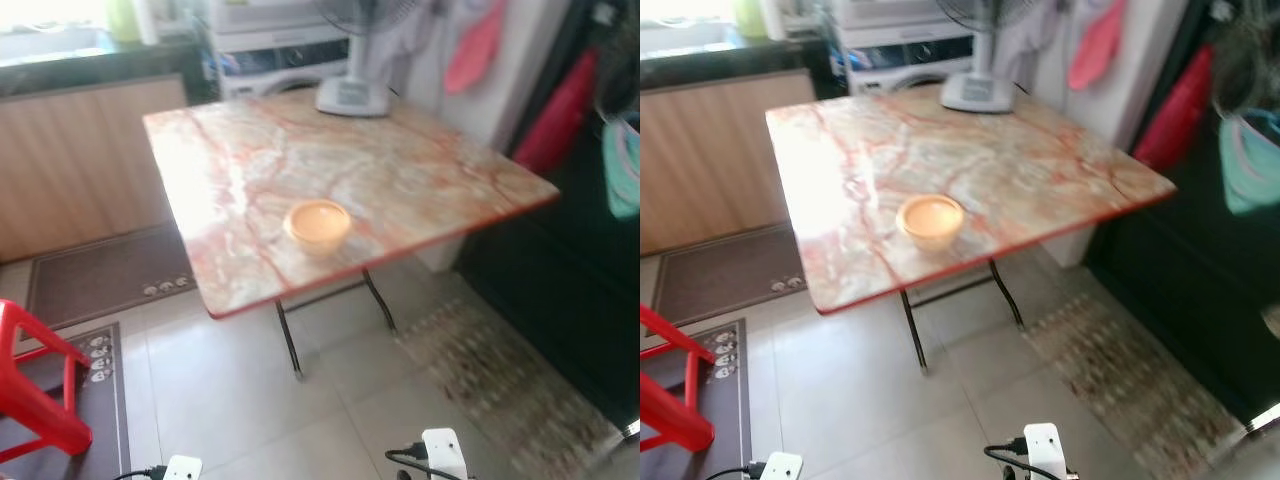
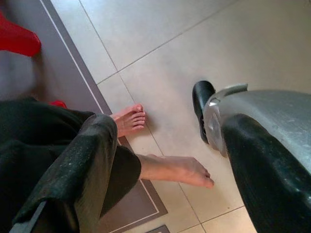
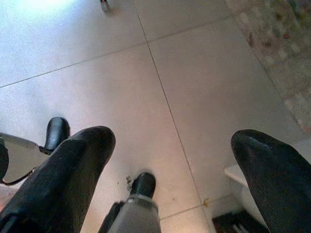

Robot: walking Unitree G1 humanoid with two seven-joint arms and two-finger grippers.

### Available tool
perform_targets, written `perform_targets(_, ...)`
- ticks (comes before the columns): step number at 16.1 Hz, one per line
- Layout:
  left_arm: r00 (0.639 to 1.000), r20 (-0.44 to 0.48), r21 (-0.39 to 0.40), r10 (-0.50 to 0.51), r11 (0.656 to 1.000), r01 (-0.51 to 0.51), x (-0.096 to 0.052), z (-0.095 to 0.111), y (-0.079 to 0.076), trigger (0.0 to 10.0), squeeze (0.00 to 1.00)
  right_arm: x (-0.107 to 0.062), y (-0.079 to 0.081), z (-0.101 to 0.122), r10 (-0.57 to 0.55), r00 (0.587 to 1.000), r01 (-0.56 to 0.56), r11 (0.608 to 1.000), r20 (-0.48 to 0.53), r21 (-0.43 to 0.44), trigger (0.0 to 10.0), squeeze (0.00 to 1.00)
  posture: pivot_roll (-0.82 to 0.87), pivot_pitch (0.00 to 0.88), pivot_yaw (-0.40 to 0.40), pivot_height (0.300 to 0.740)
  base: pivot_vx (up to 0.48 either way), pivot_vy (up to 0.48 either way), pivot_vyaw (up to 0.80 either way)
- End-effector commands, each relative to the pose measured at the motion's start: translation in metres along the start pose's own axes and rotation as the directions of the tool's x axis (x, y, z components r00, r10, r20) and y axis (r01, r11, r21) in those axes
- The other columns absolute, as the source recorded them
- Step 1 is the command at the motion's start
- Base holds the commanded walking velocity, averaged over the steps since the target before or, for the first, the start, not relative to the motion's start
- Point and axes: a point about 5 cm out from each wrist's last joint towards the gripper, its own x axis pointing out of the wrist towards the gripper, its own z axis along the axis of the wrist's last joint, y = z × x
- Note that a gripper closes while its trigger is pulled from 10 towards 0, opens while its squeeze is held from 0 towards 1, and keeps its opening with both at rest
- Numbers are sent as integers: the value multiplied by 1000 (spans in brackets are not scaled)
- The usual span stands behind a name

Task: Restocking fridge

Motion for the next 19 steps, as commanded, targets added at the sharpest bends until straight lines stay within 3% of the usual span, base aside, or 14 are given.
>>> perform_targets(1, 1000, -11, -1, 8, 1000, -8, 0, -2, 2, 10000, 0, 0, -2, 3, -2, 1000, 2, 1000, 11, -20, 10000, 0, 55, 0, -14, 740, 0, 0, 800)
perform_targets(3, 1000, -11, -1, 7, 1000, -7, 0, -2, 2, 10000, 0, 0, -3, 4, -5, 1000, 5, 1000, 17, -14, 10000, 0, 55, 0, -14, 740, 242, 0, 800)
perform_targets(4, 1000, -12, 0, 6, 1000, -6, 0, -2, 2, 10000, 0, 0, -4, 3, -10, 1000, 10, 1000, 17, 14, 10000, 0, 55, 0, -13, 740, 0, 0, 0)
perform_targets(9, 1000, -14, 2, 6, 1000, -6, 0, -3, 1, 10000, 0, 0, -1, 3, 2, 1000, -2, 1000, 14, -8, 10000, 0, 56, 0, -14, 740, 193, 0, 0)
perform_targets(13, 1000, -9, 0, 6, 1000, -6, 0, -2, 0, 10000, 0, 0, -1, 2, -1, 1000, 1, 1000, 13, -7, 10000, 0, 57, 0, -15, 740, 61, 0, 703)
perform_targets(19, 1000, -9, 0, 6, 1000, -6, 0, -2, 0, 10000, 0, 0, 0, 1, 2, 1000, -2, 1000, 11, 7, 10000, 0, 59, 0, -15, 740, 257, 0, 0)
